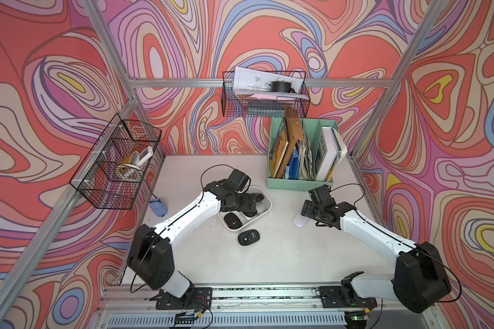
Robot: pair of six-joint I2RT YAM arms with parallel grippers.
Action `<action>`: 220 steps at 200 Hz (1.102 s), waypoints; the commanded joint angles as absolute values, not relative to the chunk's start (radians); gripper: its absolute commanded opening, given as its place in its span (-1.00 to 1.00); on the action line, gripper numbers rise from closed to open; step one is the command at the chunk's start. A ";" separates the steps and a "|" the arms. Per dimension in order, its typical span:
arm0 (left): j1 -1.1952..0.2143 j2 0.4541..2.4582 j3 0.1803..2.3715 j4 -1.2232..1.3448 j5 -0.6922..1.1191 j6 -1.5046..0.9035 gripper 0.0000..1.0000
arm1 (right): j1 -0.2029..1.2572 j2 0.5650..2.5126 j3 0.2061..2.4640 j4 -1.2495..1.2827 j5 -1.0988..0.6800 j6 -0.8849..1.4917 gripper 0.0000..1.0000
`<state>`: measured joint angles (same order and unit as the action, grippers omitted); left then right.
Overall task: Put the mouse in the storage box
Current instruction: Pick up the mouse from the center of the board.
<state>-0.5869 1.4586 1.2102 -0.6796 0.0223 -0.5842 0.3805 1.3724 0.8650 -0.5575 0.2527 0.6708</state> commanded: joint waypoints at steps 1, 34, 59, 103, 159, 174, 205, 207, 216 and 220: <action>-0.579 1.326 1.072 -0.562 -0.059 -0.593 0.98 | 0.377 1.430 0.912 -0.563 0.232 0.679 0.61; -0.574 1.114 0.880 -0.481 -0.152 -0.613 0.97 | 0.377 1.519 0.966 -0.582 0.224 0.709 0.60; -0.572 1.007 0.789 -0.446 -0.188 -0.632 0.98 | 0.378 1.575 0.990 -0.605 0.232 0.732 0.59; -0.573 0.915 0.724 -0.437 -0.260 -0.640 0.98 | 0.379 1.651 1.000 -0.614 0.221 0.775 0.58; -0.571 0.906 0.703 -0.422 -0.273 -0.641 0.98 | 0.391 1.709 1.005 -0.600 0.207 0.792 0.51; -0.571 0.905 0.700 -0.419 -0.274 -0.641 0.98 | 0.401 1.719 1.007 -0.601 0.211 0.795 0.47; -0.569 0.892 0.695 -0.414 -0.282 -0.643 0.98 | 0.419 1.724 1.003 -0.600 0.222 0.807 0.45; -0.570 0.893 0.695 -0.413 -0.282 -0.642 0.98 | 0.420 1.724 1.004 -0.600 0.222 0.808 0.45; -0.569 0.892 0.693 -0.414 -0.281 -0.641 0.98 | 0.425 1.721 1.006 -0.602 0.227 0.813 0.45; -0.569 0.894 0.695 -0.413 -0.281 -0.642 0.98 | 0.426 1.720 1.007 -0.604 0.228 0.812 0.45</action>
